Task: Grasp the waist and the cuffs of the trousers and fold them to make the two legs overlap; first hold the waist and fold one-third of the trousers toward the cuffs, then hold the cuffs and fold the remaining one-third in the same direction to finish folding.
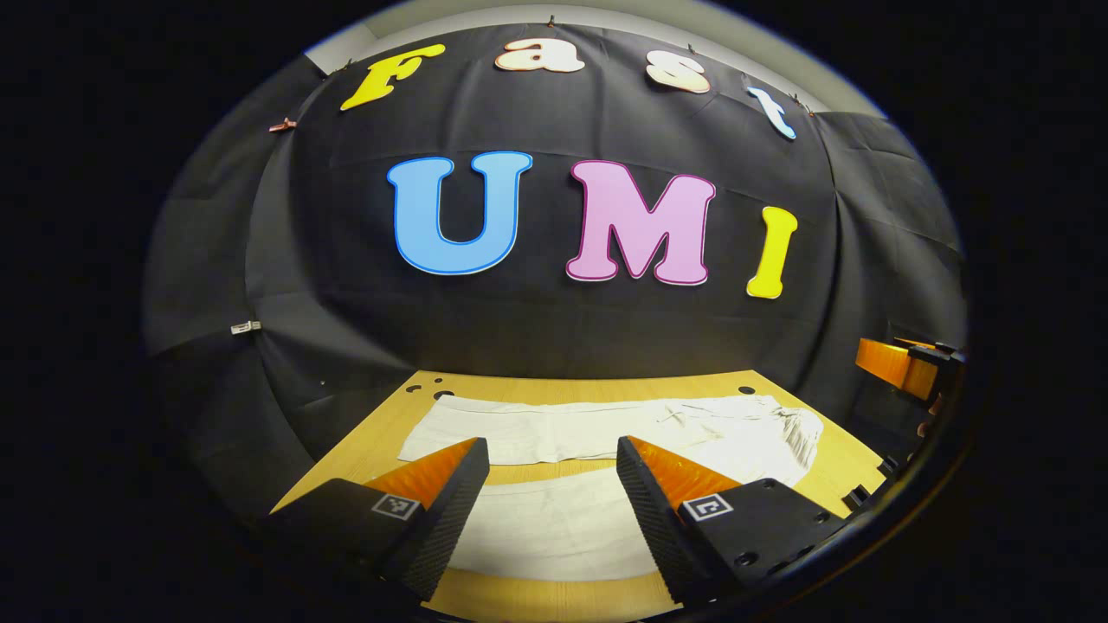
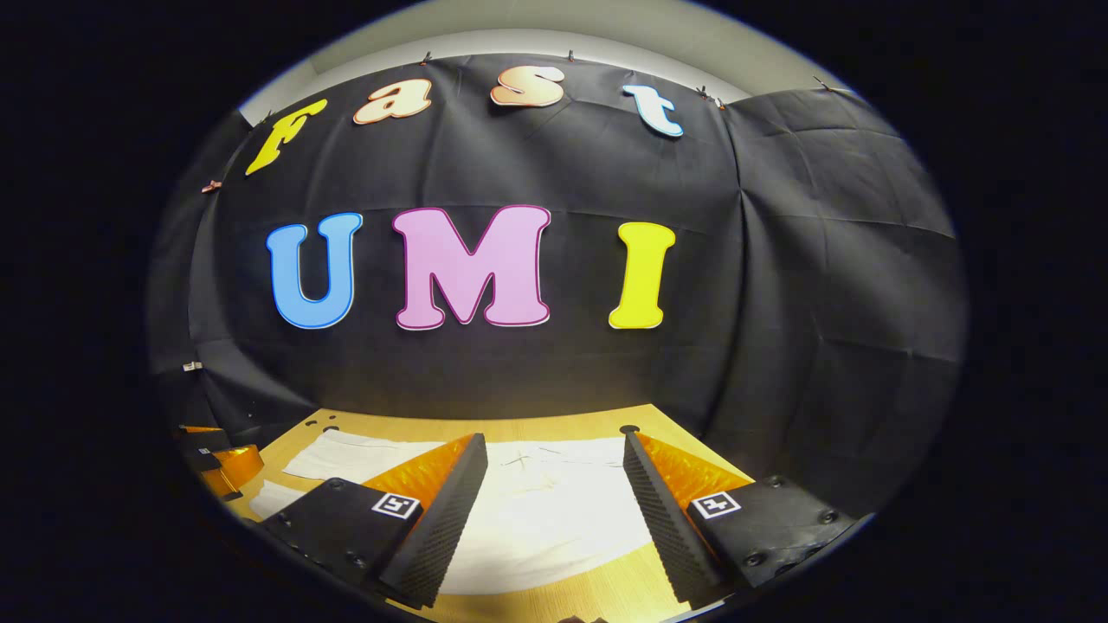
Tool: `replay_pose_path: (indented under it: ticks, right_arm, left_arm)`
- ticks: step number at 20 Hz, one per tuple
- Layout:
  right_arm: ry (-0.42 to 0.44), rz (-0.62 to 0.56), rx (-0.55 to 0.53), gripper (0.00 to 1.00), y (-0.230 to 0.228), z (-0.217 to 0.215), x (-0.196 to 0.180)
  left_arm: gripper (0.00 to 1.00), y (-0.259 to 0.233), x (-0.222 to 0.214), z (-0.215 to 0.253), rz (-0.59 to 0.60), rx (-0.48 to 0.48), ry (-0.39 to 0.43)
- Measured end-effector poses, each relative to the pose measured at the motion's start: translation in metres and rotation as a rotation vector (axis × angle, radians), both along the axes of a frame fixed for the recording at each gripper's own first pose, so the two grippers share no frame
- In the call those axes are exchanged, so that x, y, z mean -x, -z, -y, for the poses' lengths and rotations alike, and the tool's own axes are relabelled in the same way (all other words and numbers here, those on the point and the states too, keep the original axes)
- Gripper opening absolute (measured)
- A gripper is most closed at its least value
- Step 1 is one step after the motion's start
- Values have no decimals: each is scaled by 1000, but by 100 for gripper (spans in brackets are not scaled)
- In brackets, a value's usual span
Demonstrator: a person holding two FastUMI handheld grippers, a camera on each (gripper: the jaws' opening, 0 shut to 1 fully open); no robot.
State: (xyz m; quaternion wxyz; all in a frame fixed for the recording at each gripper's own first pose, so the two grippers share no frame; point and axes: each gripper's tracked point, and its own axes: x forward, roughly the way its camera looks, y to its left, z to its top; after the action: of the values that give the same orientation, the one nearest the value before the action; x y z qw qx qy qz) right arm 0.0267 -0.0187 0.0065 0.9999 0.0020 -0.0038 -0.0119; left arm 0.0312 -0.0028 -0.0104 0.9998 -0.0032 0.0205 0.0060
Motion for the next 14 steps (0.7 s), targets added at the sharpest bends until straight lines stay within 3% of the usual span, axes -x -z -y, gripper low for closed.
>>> replay_pose_path:
  ticks: [7, 14]
  right_arm:
    - [1, -17, -2, 97, 7, 11, -4]
    - [3, -18, 54, 98, 16, 37, -30]
  left_arm:
    - [94, 2, -8, 4, -5, -13, -4]
    - [94, -5, -22, -27, 15, -44, -60]
